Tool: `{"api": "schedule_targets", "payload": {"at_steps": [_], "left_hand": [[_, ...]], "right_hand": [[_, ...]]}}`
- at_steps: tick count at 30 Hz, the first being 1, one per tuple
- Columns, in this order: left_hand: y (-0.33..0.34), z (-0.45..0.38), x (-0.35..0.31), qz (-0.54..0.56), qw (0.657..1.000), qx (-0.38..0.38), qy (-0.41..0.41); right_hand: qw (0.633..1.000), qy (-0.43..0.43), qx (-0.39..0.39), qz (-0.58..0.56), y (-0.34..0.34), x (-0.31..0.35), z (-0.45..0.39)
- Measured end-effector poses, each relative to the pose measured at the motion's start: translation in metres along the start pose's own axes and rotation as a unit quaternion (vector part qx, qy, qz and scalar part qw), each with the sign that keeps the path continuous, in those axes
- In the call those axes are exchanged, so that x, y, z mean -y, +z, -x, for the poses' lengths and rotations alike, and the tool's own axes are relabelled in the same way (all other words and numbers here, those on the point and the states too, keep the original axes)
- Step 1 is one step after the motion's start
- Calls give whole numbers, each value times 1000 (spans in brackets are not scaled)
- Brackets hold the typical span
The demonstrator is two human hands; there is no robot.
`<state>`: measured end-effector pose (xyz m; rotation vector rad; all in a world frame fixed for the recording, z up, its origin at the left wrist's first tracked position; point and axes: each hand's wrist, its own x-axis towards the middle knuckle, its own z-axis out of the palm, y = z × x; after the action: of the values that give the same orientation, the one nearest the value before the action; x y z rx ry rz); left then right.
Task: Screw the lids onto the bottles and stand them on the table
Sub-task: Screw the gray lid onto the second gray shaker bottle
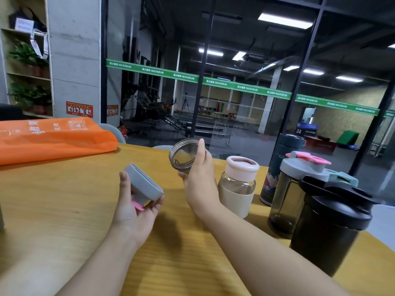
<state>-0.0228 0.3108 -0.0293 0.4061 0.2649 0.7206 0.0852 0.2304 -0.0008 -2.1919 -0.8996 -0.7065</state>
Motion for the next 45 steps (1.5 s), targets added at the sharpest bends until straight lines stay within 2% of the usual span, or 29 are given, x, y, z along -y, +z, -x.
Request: {"api": "schedule_targets", "payload": {"at_steps": [3, 5, 9, 12, 15, 19, 22, 29, 38, 45], "left_hand": [[2, 3, -2, 9, 1000, 12, 15], [1, 2, -4, 18, 1000, 11, 18], [-2, 3, -1, -13, 999, 37, 8], [-10, 8, 5, -90, 990, 107, -21], [-13, 17, 7, -133, 976, 165, -48], [-12, 28, 17, -220, 956, 195, 5], [-13, 35, 28, -256, 945, 197, 47], [-9, 56, 32, -243, 940, 238, -33], [1, 88, 50, -239, 925, 295, -14], [1, 100, 53, -306, 879, 365, -31]], "right_hand": [[990, 18, -18, -140, -21, 11, 12], [981, 17, -18, -190, -38, 18, 23], [972, 13, -31, -234, -73, 27, 44], [968, -5, -51, -247, -93, 24, 60], [973, -28, -69, -219, -108, 18, 77], [980, -40, -91, -175, -131, 15, 99], [988, -47, -50, -139, -147, 18, 112], [999, -41, -3, -23, -181, 9, 128], [990, -27, 102, 97, -188, -11, 147], [977, -61, 135, 151, -187, -20, 153]]}}
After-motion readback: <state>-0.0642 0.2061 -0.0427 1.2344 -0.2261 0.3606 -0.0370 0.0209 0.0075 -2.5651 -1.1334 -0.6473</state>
